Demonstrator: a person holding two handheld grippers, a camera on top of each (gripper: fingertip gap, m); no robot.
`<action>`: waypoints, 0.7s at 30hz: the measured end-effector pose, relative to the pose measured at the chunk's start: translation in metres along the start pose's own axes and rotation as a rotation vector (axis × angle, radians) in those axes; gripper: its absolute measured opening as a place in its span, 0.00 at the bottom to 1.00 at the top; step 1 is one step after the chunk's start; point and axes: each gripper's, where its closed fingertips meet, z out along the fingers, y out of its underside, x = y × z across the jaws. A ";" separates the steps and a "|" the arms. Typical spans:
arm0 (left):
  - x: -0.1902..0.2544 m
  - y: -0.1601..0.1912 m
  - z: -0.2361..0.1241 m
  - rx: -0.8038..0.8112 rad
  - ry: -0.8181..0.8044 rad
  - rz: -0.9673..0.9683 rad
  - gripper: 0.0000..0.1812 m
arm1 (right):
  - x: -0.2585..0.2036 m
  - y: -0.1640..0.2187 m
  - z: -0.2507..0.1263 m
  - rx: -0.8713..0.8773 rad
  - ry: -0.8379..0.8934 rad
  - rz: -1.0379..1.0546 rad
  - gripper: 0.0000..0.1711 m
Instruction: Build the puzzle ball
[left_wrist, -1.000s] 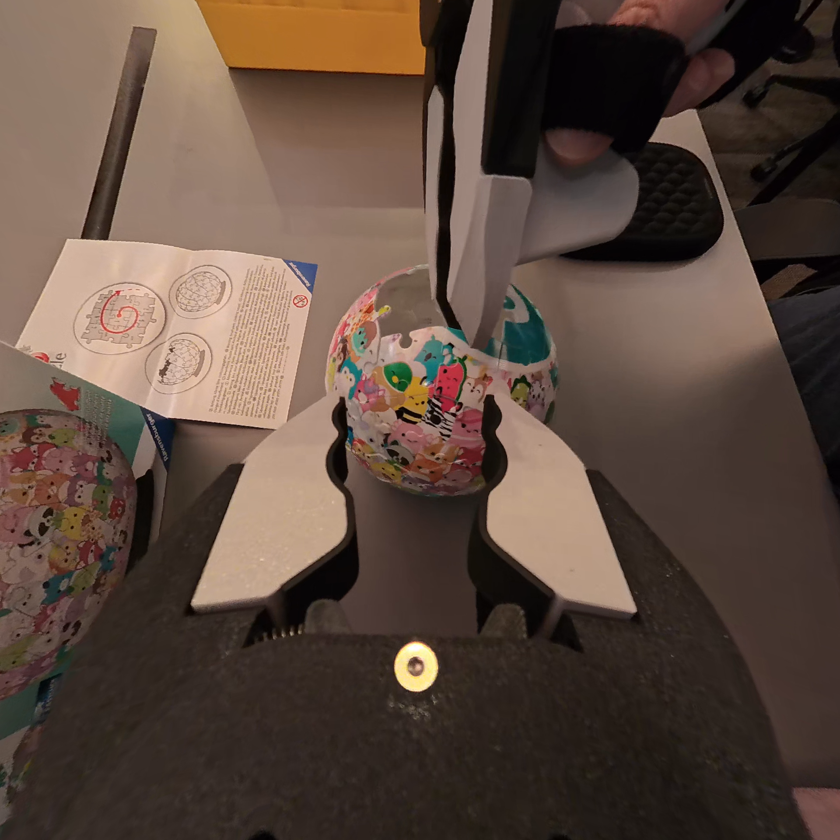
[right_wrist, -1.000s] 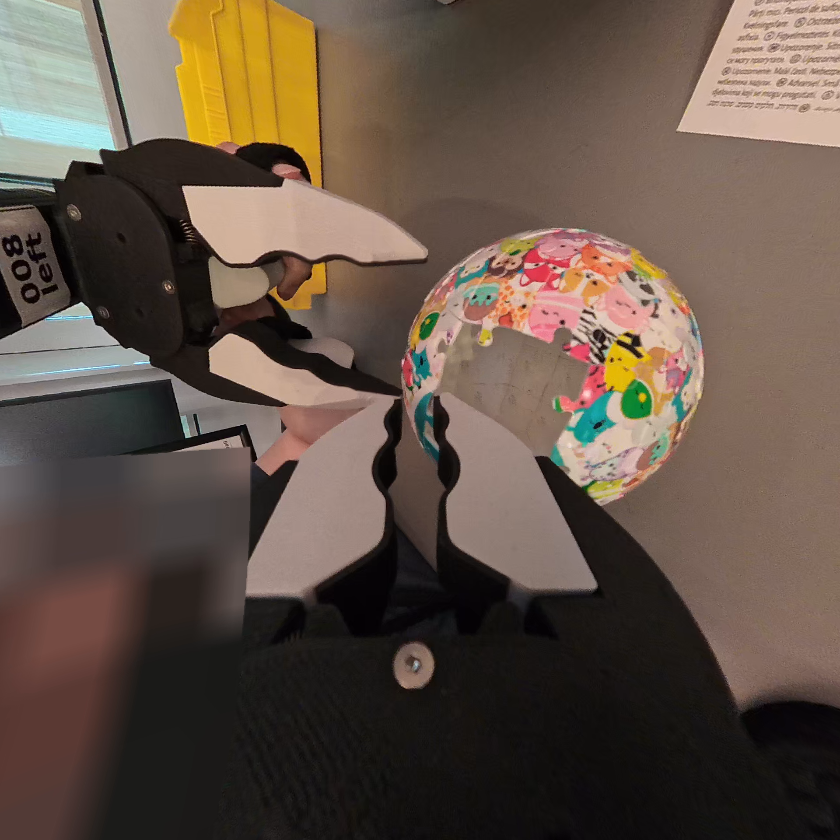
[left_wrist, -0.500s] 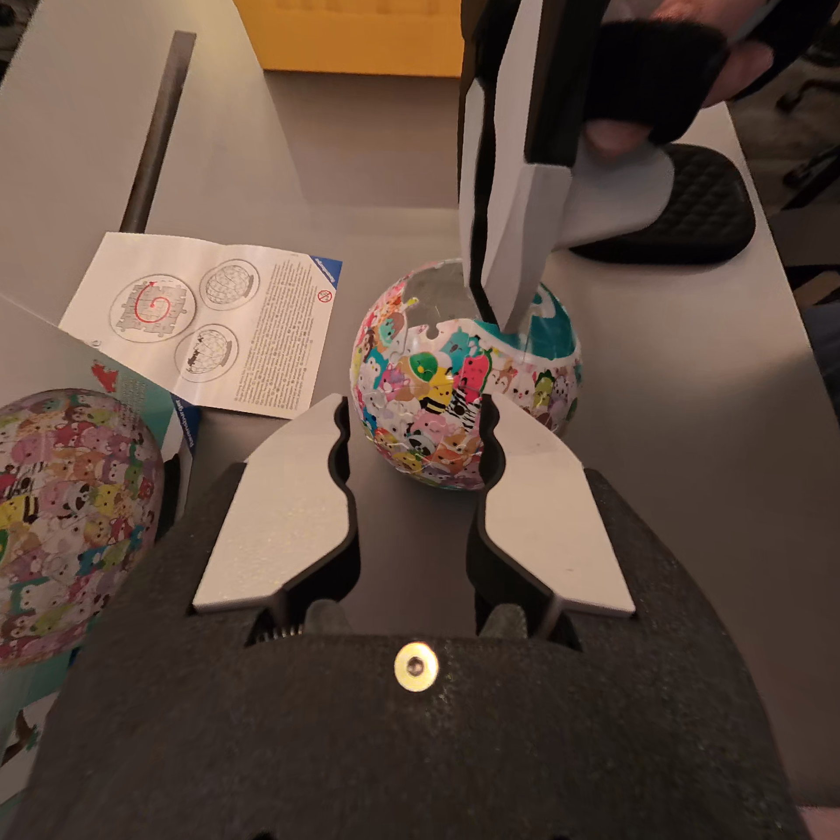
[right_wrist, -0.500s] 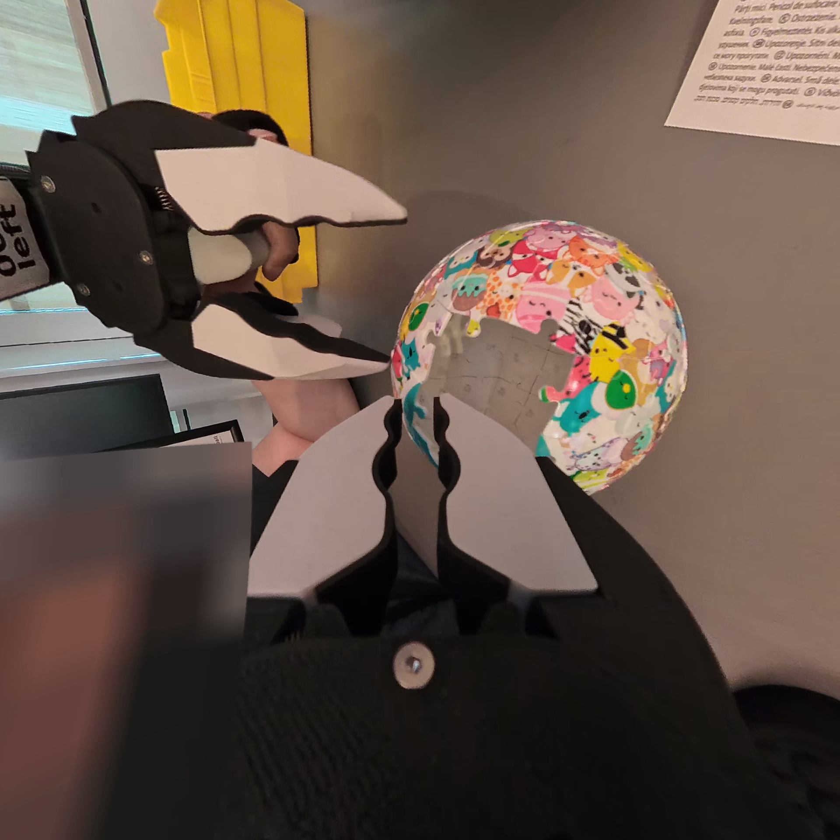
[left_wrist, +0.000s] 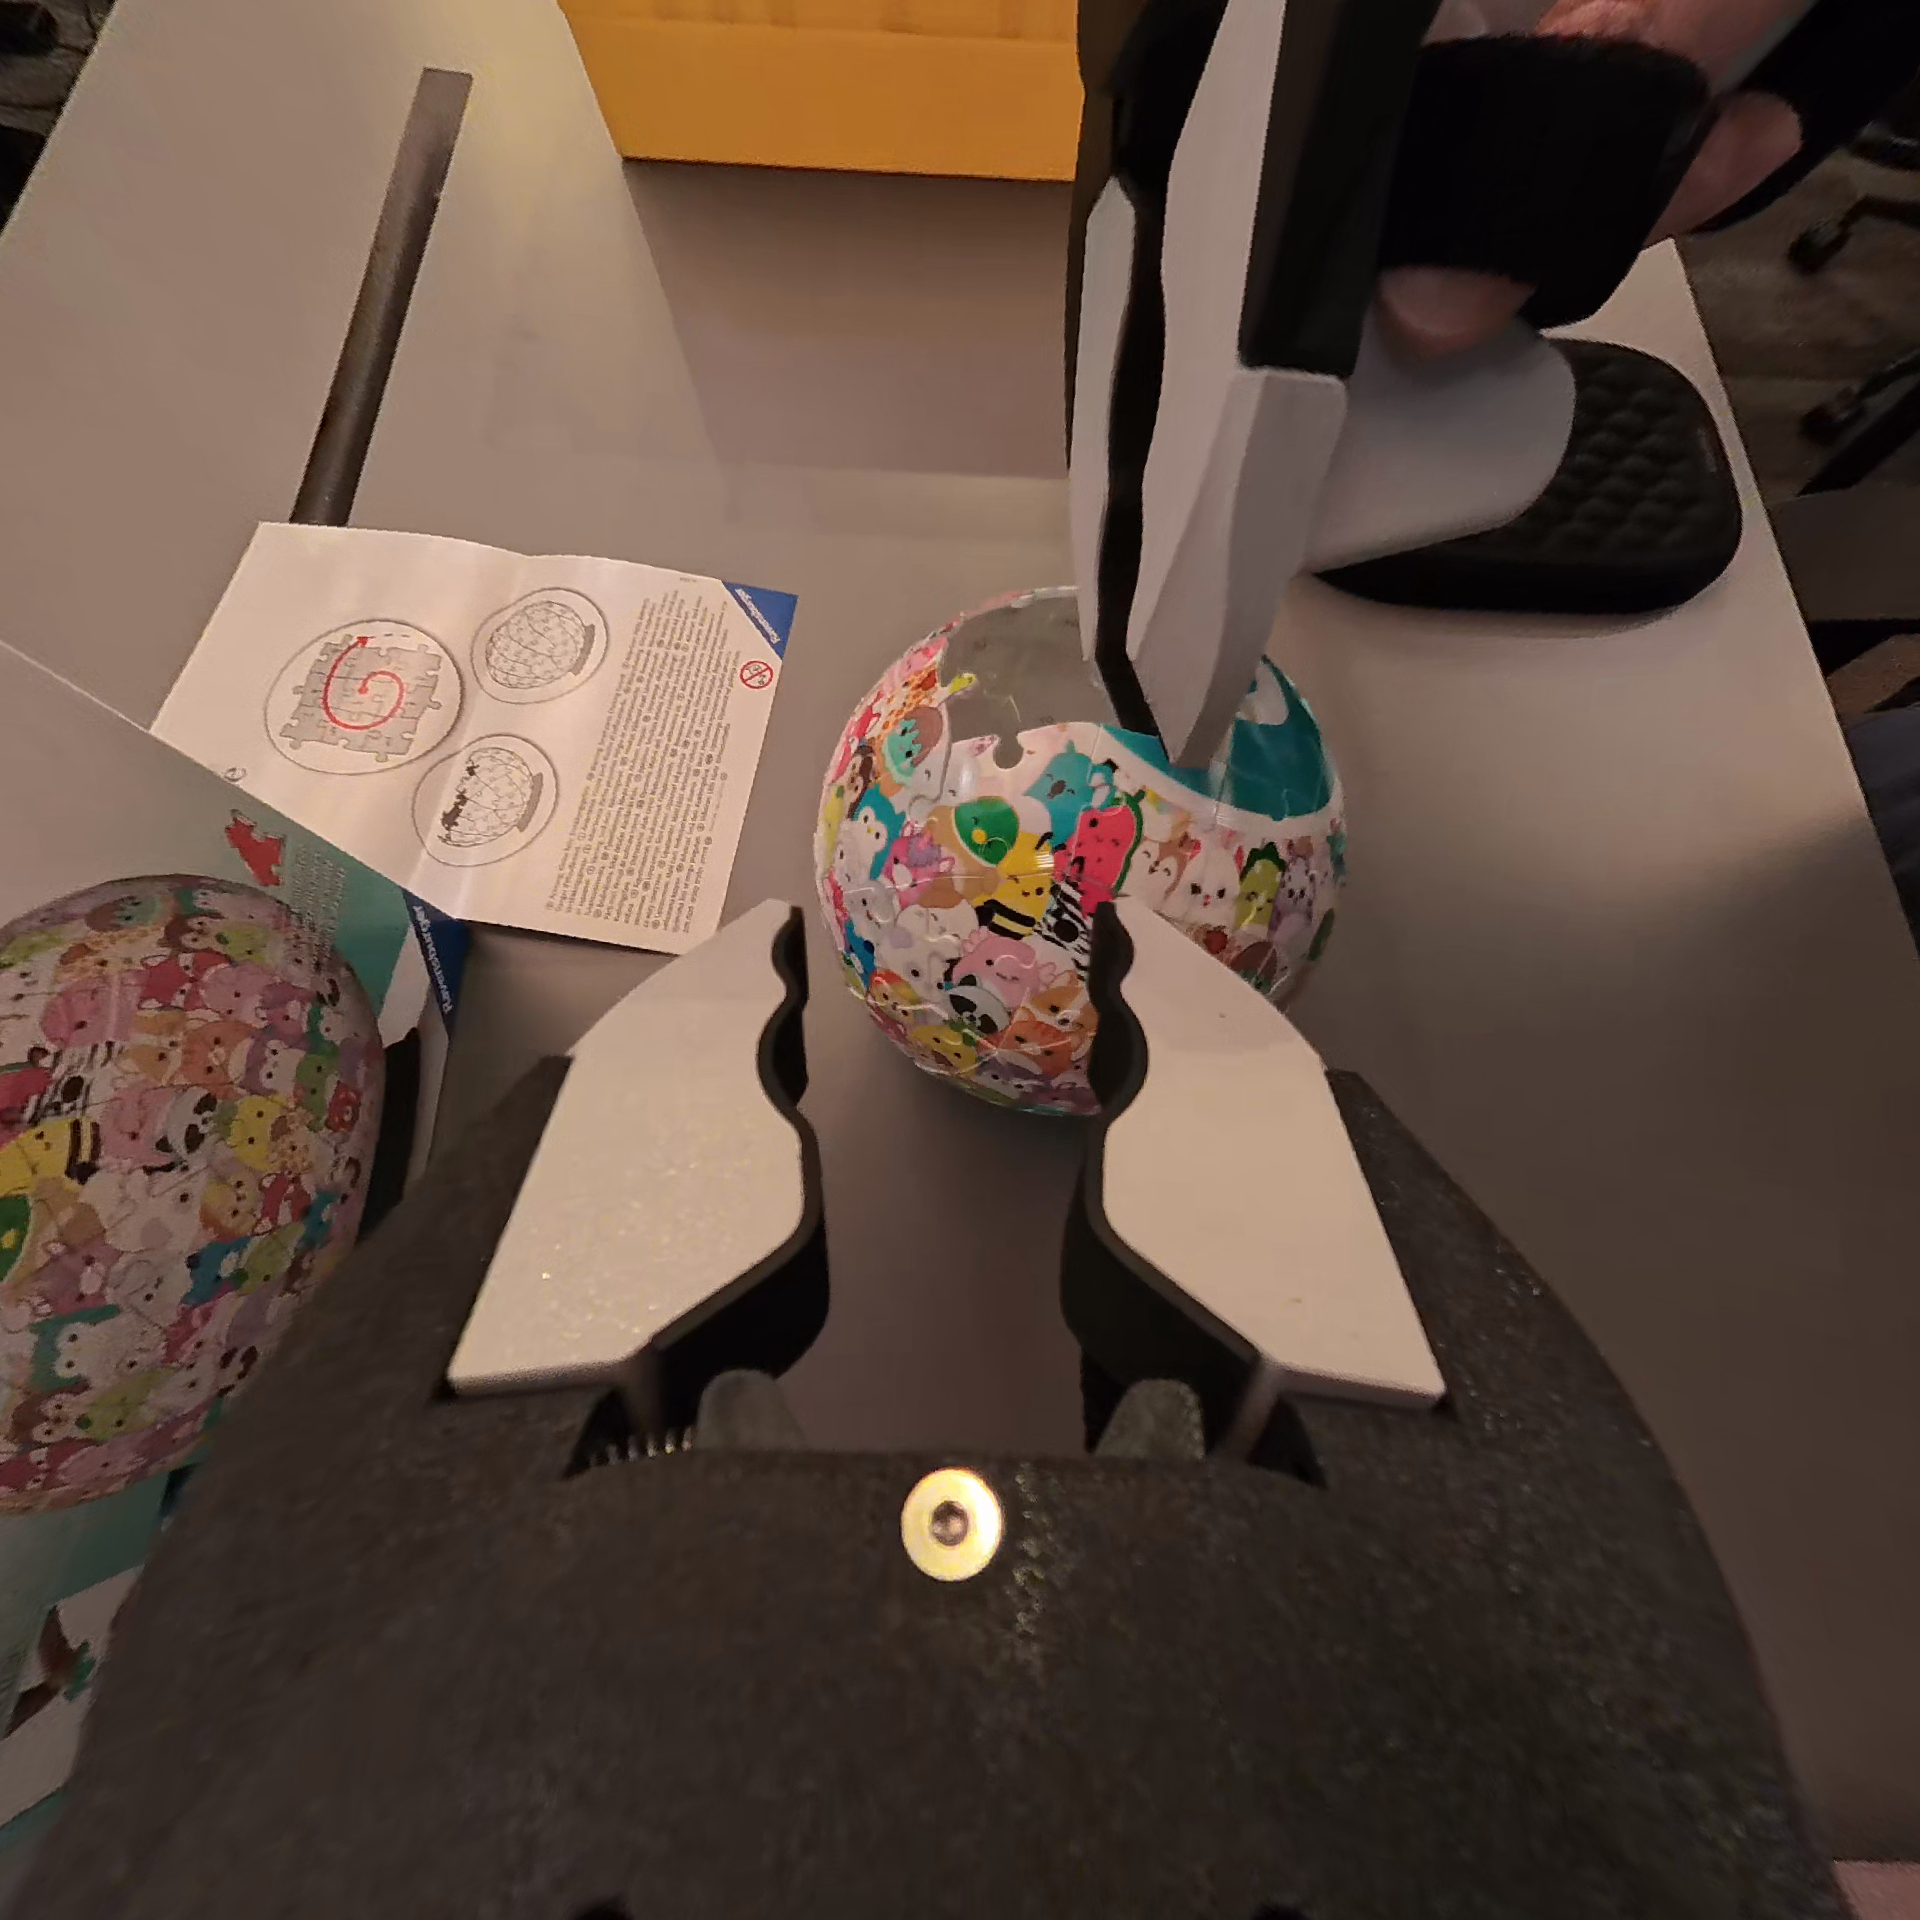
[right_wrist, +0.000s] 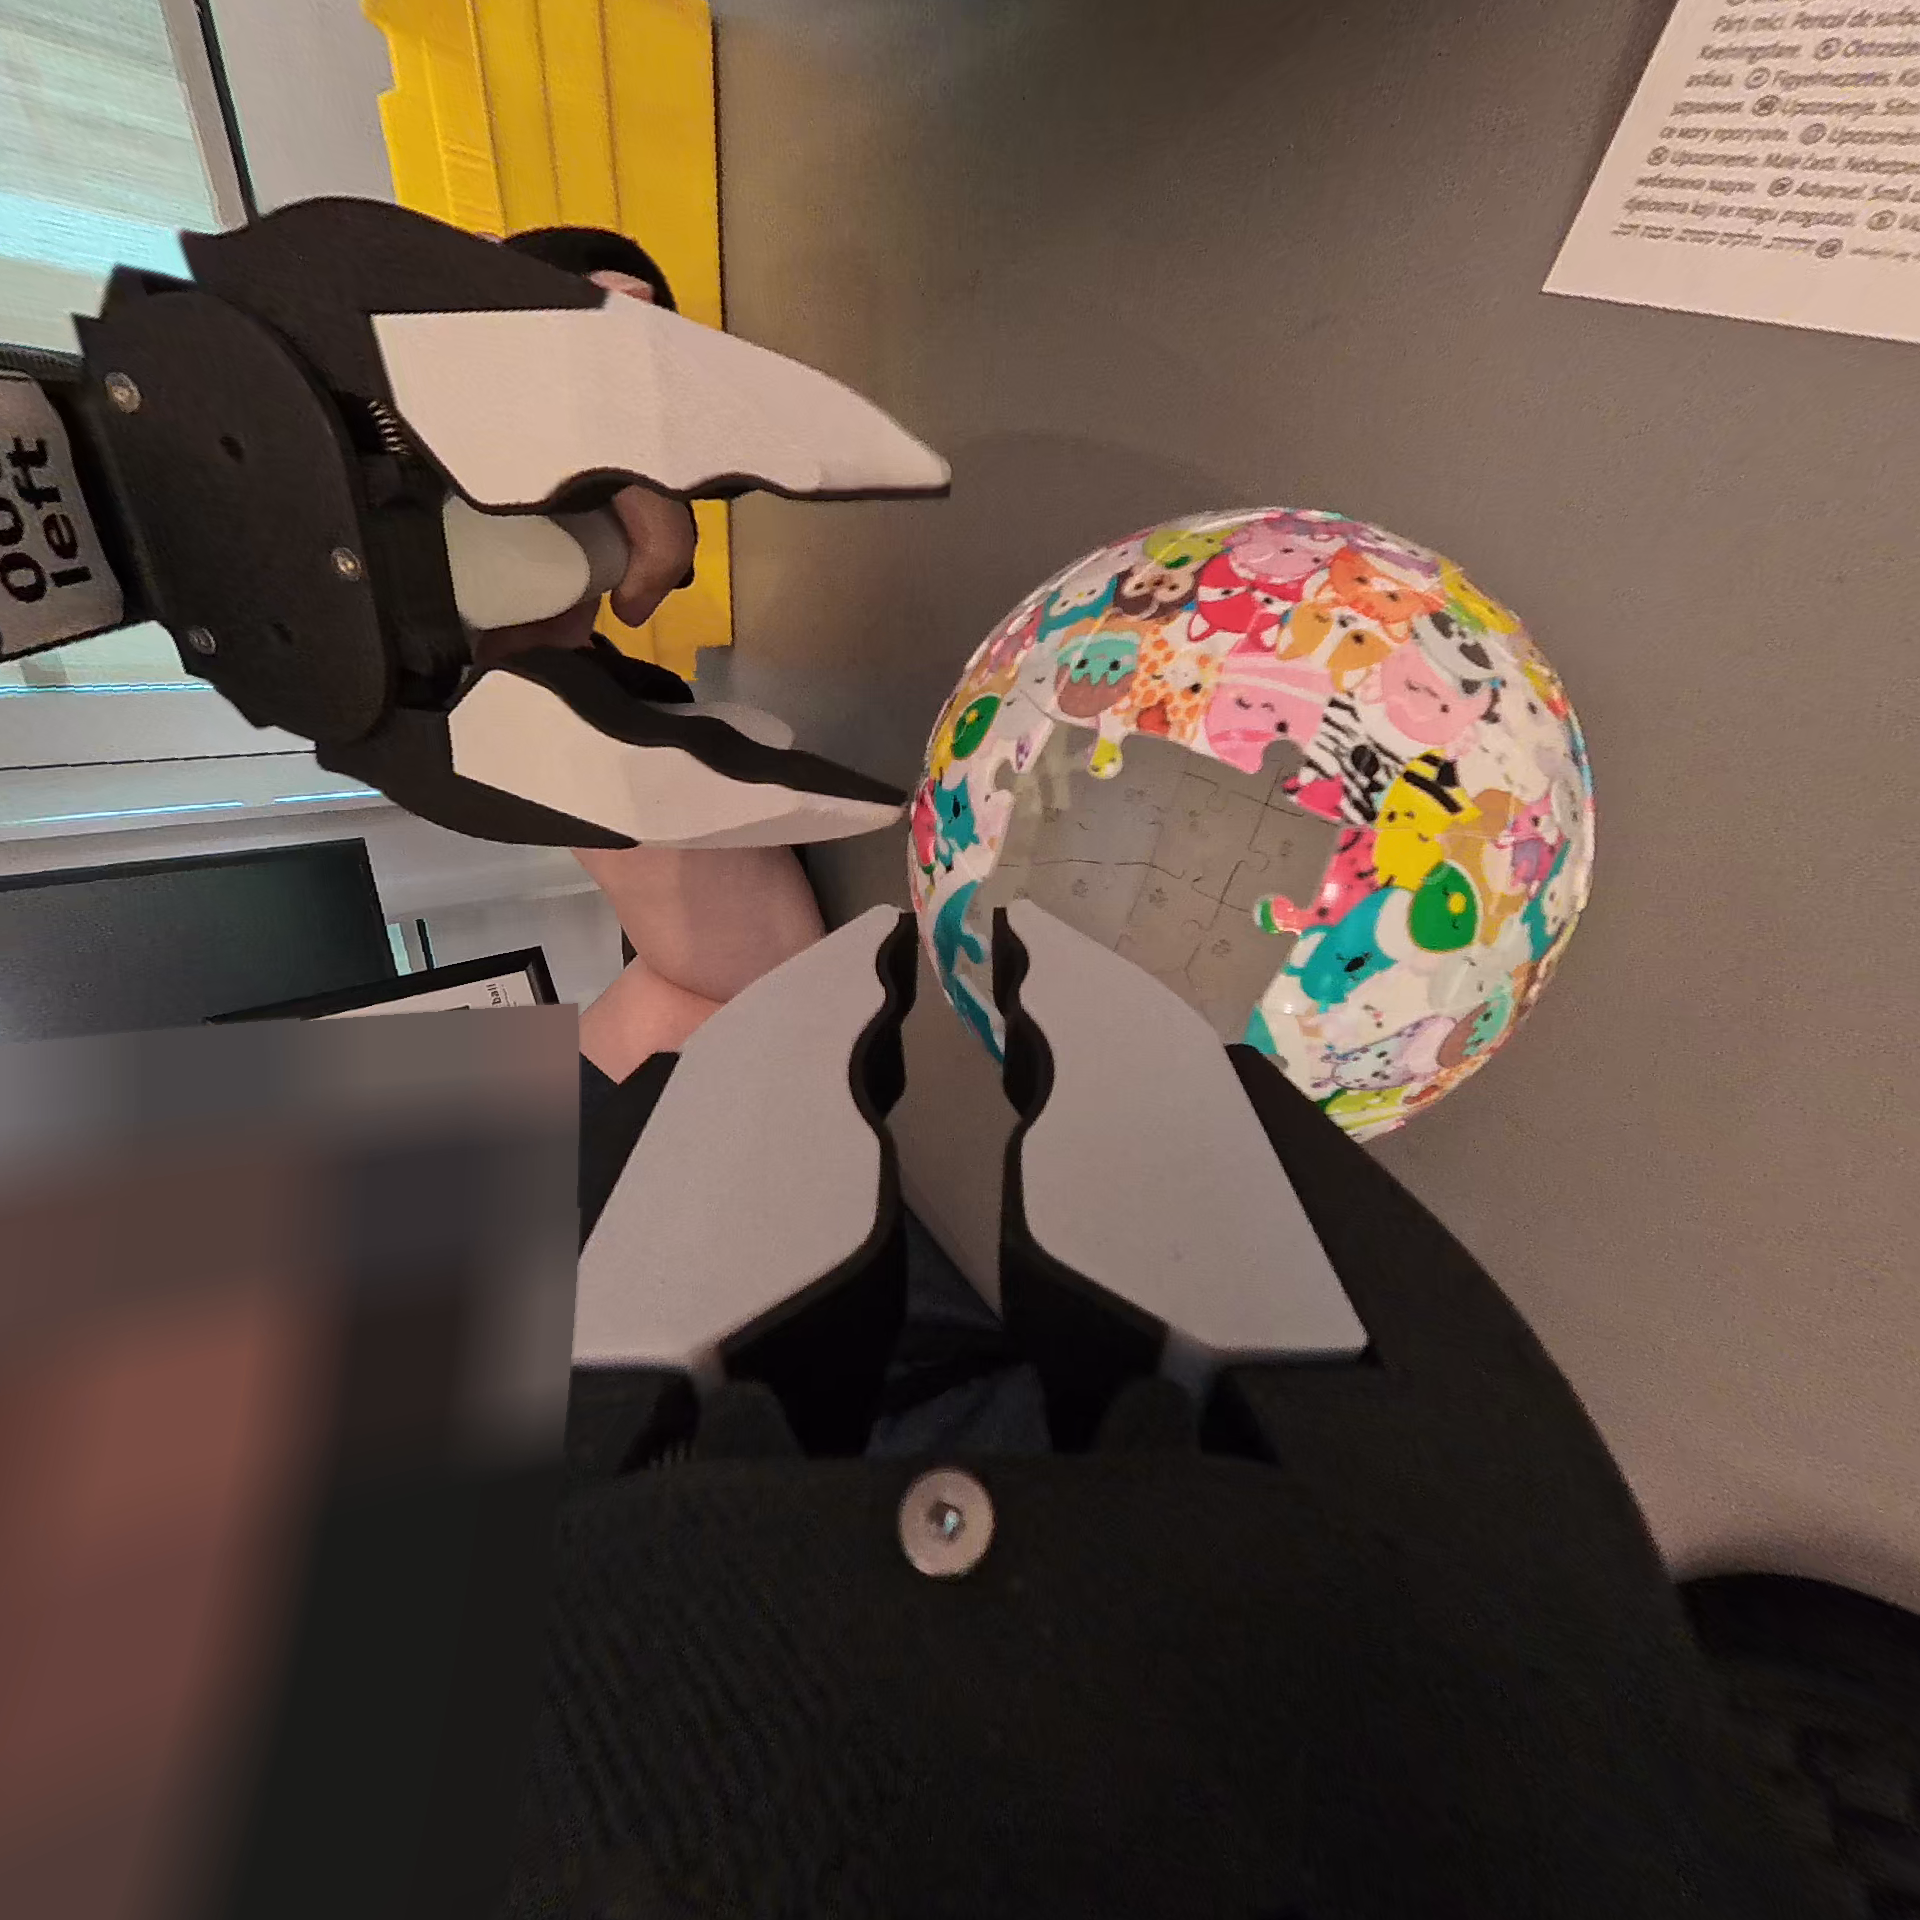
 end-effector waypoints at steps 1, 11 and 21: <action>0.001 0.000 0.001 0.002 0.008 -0.006 0.28 | 0.000 0.000 0.000 -0.001 -0.001 0.002 0.09; 0.001 -0.001 0.001 -0.002 0.004 0.001 0.28 | 0.000 0.000 -0.001 -0.001 0.000 -0.001 0.09; 0.004 -0.004 0.000 0.027 0.036 -0.013 0.28 | 0.000 0.001 -0.001 -0.002 -0.011 0.004 0.09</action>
